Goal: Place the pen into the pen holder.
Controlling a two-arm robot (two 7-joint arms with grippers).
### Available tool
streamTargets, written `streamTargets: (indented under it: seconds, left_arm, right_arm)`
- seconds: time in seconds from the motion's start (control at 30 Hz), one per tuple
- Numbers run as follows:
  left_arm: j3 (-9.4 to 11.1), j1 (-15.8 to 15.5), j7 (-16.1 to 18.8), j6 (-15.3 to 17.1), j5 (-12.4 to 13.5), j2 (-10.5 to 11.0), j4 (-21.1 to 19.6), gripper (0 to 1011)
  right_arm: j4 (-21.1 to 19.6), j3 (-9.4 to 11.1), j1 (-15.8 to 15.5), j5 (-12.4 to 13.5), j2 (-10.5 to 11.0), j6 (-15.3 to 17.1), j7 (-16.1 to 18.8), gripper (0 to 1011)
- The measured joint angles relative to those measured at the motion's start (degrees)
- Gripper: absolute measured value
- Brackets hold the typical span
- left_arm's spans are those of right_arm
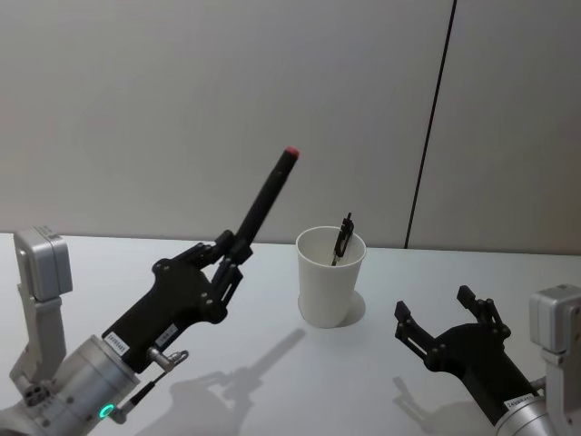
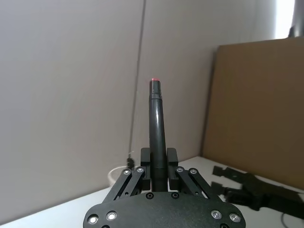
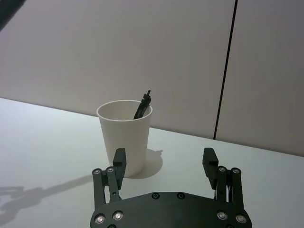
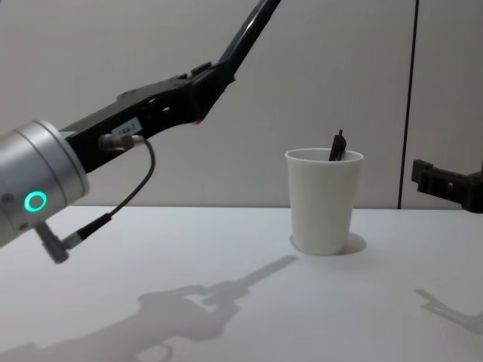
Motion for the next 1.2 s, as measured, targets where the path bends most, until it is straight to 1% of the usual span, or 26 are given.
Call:
streamTargets:
  seconds: [0.03,0.07,0.13,0.23,0.43,0.57,0.77,0.83,0.97,1.2]
  left_arm:
    - [0.2,-0.2,-0.6,-0.2,-0.3,-0.1,0.4,202]
    - [0.5,-0.7,-2.0,-0.5,-1.1,-0.2,0.9,202]
    - [0.9,-1.2,-3.1,-0.7,-1.8,-0.3,1.6,202]
    - [2.0,-2.7,-6.1,-0.9,-3.3,-0.7,3.3,202]
    - [3.8,-5.0,-10.0,-0.7,-4.9,-1.3,6.1,202]
    - [5.6,-7.1,-12.5,0.2,-5.5,-1.7,8.6,201]
    - [7.4,-9.3,-14.3,1.2,-5.6,-1.9,11.0,201]
    - [8.3,-10.4,-14.9,1.6,-5.4,-1.9,12.1,202]
    - [9.1,-11.3,-15.2,2.0,-5.0,-1.9,12.8,201]
    - [10.8,-13.1,-15.0,3.0,-3.4,-1.3,14.0,201]
  right_arm:
    - [0.0,0.0,0.0,0.0,0.0,0.0,0.0,1001]
    - [0.0,0.0,0.0,0.0,0.0,0.0,0.0,1001]
    - [0.0,0.0,0.0,0.0,0.0,0.0,0.0,1001]
    - [0.0,0.0,0.0,0.0,0.0,0.0,0.0,1001]
    - [0.0,0.0,0.0,0.0,0.0,0.0,0.0,1001]
    - [0.0,0.0,0.0,0.0,0.0,0.0,0.0,1001]
    - [0.0,0.0,0.0,0.0,0.0,0.0,0.0,1001]
    - [0.0,0.0,0.0,0.0,0.0,0.0,0.0,1001]
    - [0.0,0.0,0.0,0.0,0.0,0.0,0.0,1001]
    - [0.0,0.0,0.0,0.0,0.0,0.0,0.0,1001]
